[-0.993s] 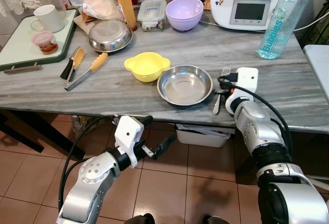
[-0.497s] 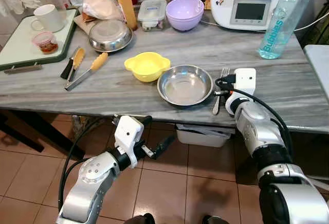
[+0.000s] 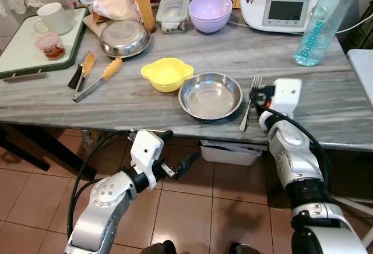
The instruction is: Setting the table
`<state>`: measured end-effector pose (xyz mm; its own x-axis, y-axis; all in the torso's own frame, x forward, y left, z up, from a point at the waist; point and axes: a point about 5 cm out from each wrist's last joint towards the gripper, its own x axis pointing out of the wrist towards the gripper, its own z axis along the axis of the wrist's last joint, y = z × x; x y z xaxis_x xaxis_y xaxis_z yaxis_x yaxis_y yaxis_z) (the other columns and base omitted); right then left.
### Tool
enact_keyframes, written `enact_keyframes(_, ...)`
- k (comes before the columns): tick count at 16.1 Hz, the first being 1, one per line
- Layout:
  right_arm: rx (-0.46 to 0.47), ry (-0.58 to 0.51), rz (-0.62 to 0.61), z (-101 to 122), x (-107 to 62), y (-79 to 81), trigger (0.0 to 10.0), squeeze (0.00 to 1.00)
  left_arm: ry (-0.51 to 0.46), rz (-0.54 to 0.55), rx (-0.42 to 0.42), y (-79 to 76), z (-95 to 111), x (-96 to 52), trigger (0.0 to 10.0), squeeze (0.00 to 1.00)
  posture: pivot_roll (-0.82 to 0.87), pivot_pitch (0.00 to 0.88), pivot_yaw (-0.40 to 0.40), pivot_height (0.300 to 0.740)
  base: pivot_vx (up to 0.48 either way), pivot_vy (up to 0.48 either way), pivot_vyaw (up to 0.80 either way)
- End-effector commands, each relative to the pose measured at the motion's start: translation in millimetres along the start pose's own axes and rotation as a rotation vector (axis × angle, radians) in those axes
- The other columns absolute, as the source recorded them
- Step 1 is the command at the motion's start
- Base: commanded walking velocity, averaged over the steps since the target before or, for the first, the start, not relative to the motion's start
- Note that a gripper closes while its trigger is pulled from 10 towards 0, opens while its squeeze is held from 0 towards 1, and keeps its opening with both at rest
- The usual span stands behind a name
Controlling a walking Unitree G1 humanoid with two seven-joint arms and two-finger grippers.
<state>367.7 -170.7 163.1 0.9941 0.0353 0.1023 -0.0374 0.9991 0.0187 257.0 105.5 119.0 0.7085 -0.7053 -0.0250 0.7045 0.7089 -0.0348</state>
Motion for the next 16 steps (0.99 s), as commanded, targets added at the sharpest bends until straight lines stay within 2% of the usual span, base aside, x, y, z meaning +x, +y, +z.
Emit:
enact_keyframes(1,-0.030,-0.060,0.009,9,-1.5,6.0,10.0,1.00,0.015,0.004,-0.002,0.8,-4,-0.7,10.0,0.00,0.00,0.166,0.112,0.740,0.000,0.000,0.00)
enact_keyframes(3,-0.092,-0.134,0.020,22,-3.2,13.1,10.0,1.00,0.012,0.008,-0.002,0.2,-4,-0.2,10.0,0.00,0.00,0.164,0.107,0.740,0.000,0.000,0.00)
enact_keyframes(6,-0.136,-0.236,0.109,45,-11.1,36.5,10.0,1.00,0.007,0.018,-0.004,0.0,-4,0.1,10.0,0.00,-0.01,0.158,0.096,0.740,0.000,0.000,0.00)
enact_keyframes(7,-0.118,-0.224,0.142,44,-17.0,44.9,10.0,1.00,0.004,0.022,-0.006,-0.6,-4,0.8,10.0,0.00,-0.01,0.155,0.089,0.740,0.000,0.000,0.00)
enact_keyframes(10,-0.096,-0.194,0.172,34,-27.4,50.0,10.0,1.00,0.001,0.026,-0.009,-1.0,-5,1.5,10.0,0.00,-0.01,0.153,0.084,0.740,0.000,0.000,0.00)
enact_keyframes(11,-0.081,-0.159,0.200,25,-41.3,53.3,10.0,1.00,-0.002,0.028,-0.010,-1.2,-5,1.8,10.0,0.00,-0.01,0.152,0.082,0.740,0.000,0.000,0.00)
enact_keyframes(12,-0.078,-0.154,0.206,23,-44.6,54.0,10.0,1.00,-0.003,0.028,-0.011,-1.2,-5,1.9,10.0,0.00,-0.01,0.152,0.082,0.740,0.000,0.000,0.00)
enact_keyframes(14,-0.098,-0.129,0.217,17,-60.4,54.8,10.0,1.00,-0.007,0.028,-0.014,-1.5,-5,2.7,10.0,0.00,-0.02,0.152,0.083,0.740,0.000,0.000,0.00)
enact_keyframes(16,-0.156,-0.135,0.225,15,-67.4,55.2,10.0,1.00,-0.015,0.030,-0.011,-1.2,-5,3.7,10.0,0.00,-0.03,0.151,0.085,0.740,0.000,0.000,0.00)
